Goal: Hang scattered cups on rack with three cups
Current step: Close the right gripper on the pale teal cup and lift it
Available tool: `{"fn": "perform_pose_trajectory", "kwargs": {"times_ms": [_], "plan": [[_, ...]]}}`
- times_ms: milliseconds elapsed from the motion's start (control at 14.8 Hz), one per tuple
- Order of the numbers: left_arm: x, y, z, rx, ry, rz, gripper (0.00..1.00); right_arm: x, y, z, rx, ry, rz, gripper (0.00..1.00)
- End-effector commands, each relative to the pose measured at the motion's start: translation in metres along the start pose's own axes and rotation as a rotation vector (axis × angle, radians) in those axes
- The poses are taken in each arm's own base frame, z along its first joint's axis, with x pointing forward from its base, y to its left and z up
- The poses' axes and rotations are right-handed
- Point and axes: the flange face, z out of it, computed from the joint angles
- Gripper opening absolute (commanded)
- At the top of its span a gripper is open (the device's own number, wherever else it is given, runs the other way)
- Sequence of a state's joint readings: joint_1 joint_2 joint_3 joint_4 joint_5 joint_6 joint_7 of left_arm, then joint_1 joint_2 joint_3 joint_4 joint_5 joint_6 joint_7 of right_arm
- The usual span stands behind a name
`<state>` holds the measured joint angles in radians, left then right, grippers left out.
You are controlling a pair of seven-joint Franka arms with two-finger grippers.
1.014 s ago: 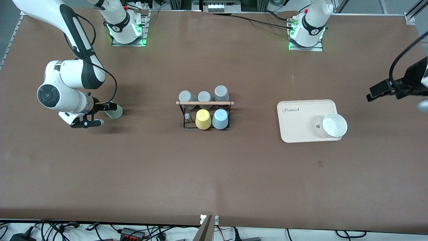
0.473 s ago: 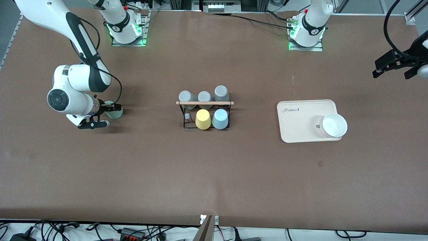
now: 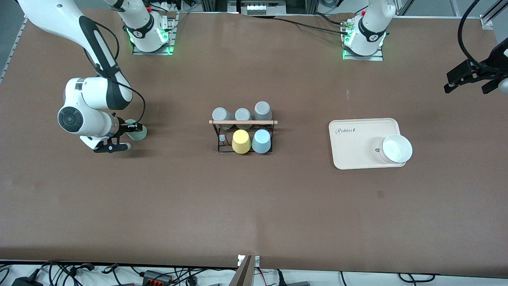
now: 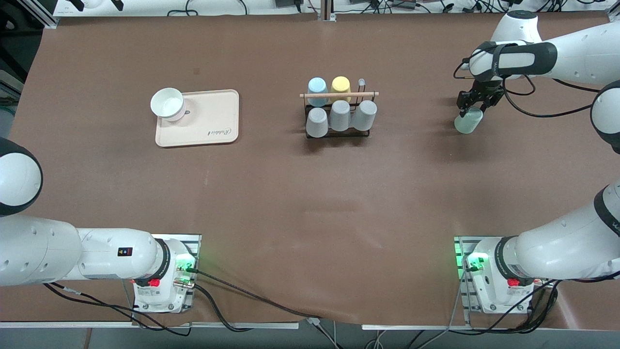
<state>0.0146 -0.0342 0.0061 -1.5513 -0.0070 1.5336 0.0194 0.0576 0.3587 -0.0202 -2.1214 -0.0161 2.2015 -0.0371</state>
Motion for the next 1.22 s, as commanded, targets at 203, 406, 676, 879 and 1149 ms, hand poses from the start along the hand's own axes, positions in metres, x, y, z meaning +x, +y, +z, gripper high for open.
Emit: {"fn": "perform_pose_trajectory", "kwargs": {"times_ms": [203,406,676,879,1149], "plan": [[0.014,-0.001,-0.014,0.014,0.040,-0.013,1.00,0.008,-0.017,-0.057,-0.006,-0.043,-0.010,0.21],[0.009,-0.002,-0.015,0.012,0.017,-0.016,1.00,0.027,-0.051,-0.132,-0.020,-0.029,-0.059,0.19],[0.002,0.001,-0.017,0.013,-0.015,-0.003,1.00,0.050,-0.105,-0.178,0.023,0.050,-0.117,0.18],[0.000,-0.005,-0.038,0.017,0.029,-0.006,1.00,0.062,-0.160,-0.197,0.080,0.093,-0.027,0.18],[-0.002,-0.008,-0.049,0.004,0.043,-0.015,1.00,0.043,-0.255,-0.201,0.062,0.110,0.090,0.18]]}}
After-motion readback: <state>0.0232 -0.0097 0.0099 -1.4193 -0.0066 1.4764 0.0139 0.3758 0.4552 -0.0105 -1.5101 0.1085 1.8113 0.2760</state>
